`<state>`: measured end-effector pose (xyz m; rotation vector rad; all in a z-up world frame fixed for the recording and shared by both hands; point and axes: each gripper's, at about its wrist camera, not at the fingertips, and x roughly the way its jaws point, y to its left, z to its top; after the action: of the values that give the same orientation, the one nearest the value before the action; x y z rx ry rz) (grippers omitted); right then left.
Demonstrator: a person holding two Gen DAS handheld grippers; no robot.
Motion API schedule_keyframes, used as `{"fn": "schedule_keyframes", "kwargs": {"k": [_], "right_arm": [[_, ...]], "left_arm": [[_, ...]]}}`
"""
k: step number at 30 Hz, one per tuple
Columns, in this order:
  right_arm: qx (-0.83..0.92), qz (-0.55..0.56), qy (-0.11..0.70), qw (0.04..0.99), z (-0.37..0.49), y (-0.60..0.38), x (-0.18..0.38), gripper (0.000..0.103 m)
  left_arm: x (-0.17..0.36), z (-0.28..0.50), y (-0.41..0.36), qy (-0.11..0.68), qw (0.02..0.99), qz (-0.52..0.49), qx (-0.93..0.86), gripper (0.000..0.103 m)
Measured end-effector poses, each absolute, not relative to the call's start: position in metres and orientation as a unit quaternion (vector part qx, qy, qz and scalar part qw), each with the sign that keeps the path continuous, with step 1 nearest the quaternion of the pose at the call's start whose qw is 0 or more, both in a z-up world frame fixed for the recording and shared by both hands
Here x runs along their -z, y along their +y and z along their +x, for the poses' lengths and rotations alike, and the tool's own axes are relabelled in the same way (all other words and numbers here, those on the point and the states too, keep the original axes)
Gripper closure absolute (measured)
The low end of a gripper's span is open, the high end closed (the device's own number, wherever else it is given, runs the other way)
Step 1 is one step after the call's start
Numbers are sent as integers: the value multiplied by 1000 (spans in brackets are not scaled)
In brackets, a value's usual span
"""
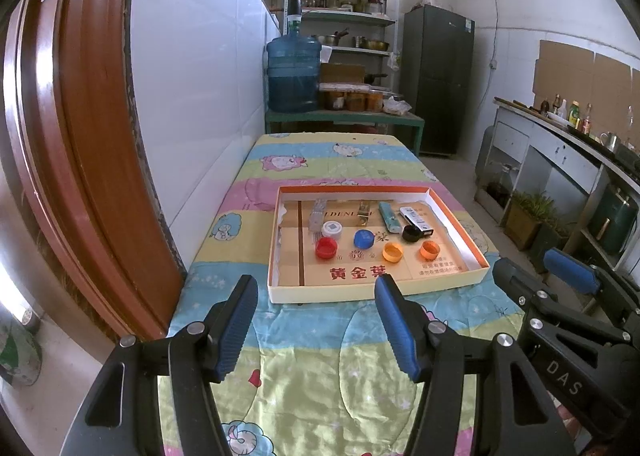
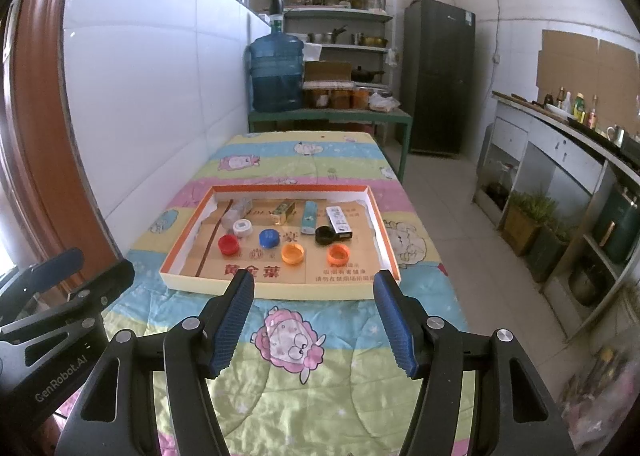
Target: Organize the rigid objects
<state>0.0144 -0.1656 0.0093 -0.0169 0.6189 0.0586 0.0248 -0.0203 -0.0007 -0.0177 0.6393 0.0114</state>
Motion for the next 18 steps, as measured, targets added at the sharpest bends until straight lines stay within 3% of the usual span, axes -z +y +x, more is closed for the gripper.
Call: {"fn": "schedule_keyframes", "kwargs": {"k": [18], "right_arm": [[-29, -8, 306, 951, 14, -166, -8, 39]], "left_arm": [[0, 25, -21, 315, 949, -9, -6, 42]]}}
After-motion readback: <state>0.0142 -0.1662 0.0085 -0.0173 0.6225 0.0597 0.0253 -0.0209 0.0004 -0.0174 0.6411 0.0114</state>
